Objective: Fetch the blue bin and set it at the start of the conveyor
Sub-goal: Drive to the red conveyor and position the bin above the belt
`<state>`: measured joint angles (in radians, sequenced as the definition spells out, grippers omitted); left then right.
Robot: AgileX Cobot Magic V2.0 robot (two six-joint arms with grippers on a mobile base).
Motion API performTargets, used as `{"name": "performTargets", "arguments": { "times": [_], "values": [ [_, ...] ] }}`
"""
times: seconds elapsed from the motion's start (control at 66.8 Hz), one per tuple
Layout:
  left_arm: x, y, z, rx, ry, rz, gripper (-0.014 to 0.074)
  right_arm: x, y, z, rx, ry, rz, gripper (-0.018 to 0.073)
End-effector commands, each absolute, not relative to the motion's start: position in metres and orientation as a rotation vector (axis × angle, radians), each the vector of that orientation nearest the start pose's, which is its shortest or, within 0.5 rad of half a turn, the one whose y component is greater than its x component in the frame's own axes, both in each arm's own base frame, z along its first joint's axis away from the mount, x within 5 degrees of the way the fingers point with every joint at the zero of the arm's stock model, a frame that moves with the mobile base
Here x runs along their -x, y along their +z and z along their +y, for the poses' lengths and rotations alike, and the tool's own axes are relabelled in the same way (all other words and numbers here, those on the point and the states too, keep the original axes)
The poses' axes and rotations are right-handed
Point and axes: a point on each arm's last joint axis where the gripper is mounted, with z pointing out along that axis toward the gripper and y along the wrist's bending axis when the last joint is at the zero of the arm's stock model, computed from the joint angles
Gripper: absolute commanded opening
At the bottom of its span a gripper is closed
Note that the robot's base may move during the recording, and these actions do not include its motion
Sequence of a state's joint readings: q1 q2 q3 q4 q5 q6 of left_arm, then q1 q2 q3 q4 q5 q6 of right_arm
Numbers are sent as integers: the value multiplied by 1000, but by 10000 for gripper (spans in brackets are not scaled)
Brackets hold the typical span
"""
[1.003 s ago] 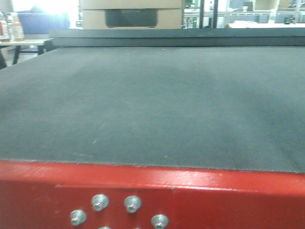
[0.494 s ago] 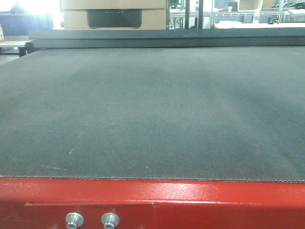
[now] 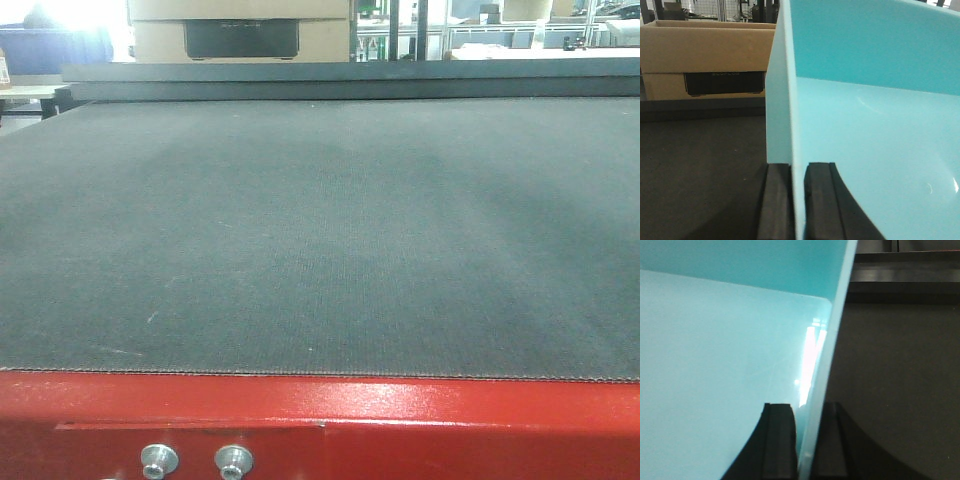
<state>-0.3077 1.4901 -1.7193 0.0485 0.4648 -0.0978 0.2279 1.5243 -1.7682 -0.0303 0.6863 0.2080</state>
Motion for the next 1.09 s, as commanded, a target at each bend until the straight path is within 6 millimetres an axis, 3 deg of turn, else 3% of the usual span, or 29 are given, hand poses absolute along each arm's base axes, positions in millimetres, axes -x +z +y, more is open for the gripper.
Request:
{"name": "performTargets", "arguments": {
  "times": [0.0, 0.524, 0.659, 0.809, 1.078],
  "values": [
    [-313, 506, -106, -177, -341, 1652, -111, -329, 491, 81, 48, 309, 1826, -153],
    [-313, 507, -106, -175, -342, 1638, -111, -329, 492, 81, 47, 312, 1824, -153],
    [-312, 502, -106, -181, -338, 1695, -111, -326, 484, 81, 48, 306, 1916, -153],
    [-314, 479, -107, -206, -305, 1911, -111, -328, 466, 81, 63, 271, 2072, -153],
    [-351, 415, -116, -244, -221, 2221, -111, -357, 421, 88, 101, 222, 2264, -153]
  ]
}}
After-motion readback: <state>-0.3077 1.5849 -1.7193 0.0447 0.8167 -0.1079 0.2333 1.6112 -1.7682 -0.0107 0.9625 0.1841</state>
